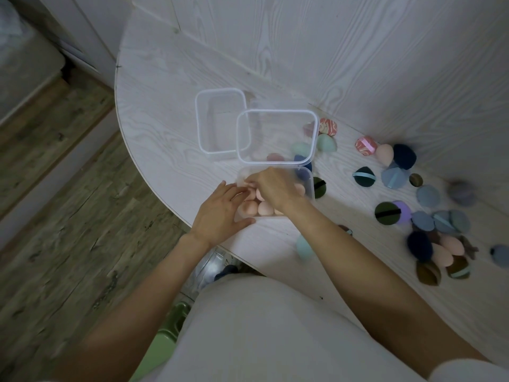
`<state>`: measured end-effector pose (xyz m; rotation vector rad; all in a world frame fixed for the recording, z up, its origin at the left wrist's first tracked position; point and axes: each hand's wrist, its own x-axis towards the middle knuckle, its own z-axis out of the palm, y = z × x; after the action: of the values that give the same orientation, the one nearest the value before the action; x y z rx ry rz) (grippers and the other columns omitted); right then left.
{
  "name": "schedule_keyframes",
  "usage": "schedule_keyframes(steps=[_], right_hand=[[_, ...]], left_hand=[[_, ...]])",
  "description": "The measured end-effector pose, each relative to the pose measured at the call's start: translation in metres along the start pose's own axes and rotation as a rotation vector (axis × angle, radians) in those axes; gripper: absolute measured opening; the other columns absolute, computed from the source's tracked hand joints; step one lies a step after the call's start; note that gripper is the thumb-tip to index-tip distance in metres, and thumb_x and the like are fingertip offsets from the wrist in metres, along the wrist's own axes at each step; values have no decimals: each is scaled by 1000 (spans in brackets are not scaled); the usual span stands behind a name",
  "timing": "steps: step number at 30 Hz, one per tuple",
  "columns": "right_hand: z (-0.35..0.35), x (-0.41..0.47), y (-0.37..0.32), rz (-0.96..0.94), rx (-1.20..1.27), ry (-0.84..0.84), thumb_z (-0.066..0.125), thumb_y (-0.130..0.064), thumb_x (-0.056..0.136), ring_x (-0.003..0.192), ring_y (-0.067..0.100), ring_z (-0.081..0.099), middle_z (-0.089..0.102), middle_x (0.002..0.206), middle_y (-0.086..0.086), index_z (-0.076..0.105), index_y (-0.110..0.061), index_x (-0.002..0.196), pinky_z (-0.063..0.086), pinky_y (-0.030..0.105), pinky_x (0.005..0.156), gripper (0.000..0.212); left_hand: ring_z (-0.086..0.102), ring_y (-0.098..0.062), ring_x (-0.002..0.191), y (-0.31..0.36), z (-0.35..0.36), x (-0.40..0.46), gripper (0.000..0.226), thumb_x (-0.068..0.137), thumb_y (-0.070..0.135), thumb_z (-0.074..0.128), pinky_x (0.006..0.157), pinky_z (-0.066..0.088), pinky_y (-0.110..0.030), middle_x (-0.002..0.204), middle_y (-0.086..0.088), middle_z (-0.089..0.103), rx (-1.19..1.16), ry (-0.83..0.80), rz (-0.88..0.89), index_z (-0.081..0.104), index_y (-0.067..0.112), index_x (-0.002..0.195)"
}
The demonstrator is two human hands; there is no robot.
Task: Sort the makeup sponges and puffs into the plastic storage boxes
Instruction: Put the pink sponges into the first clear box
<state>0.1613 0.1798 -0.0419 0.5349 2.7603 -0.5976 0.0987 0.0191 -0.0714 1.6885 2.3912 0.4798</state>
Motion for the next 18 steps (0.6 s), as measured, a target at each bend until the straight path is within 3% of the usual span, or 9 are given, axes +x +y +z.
schedule_keyframes(steps=[5, 10, 15, 18], right_hand=[[4, -4, 12, -12, 88, 89, 41, -22, 92, 79, 17, 57, 60, 86, 0, 65, -18, 89, 46, 35, 72, 24], [-5, -15, 12, -73, 134, 114, 42, -17, 96, 107, 18, 58, 63, 121, 0, 54, -20, 127, 47, 33, 84, 34], [-31, -56, 30, -78, 126, 218, 46, -15, 94, 115, 16, 54, 59, 128, -4, 58, -23, 125, 44, 28, 85, 34], [-47, -100, 65, -6, 103, 193, 46, -19, 95, 103, 19, 58, 62, 119, -2, 60, -24, 120, 50, 35, 81, 29]], left_hand=[[59, -28, 109, 2, -1, -1, 58, 70, 39, 77, 107, 28, -41, 117, -9, 64, 61, 27, 12, 63, 6, 116], [58, -27, 112, 7, -13, 1, 57, 77, 46, 68, 106, 32, -45, 125, -4, 61, 75, -86, -39, 59, 14, 124], [65, -25, 74, 31, -40, 19, 47, 83, 49, 38, 71, 46, -33, 93, 1, 71, 49, 23, 3, 68, 22, 105], [64, -18, 74, 67, -46, 51, 38, 87, 44, 42, 62, 41, -26, 89, 9, 70, -66, 84, 75, 66, 24, 108]])
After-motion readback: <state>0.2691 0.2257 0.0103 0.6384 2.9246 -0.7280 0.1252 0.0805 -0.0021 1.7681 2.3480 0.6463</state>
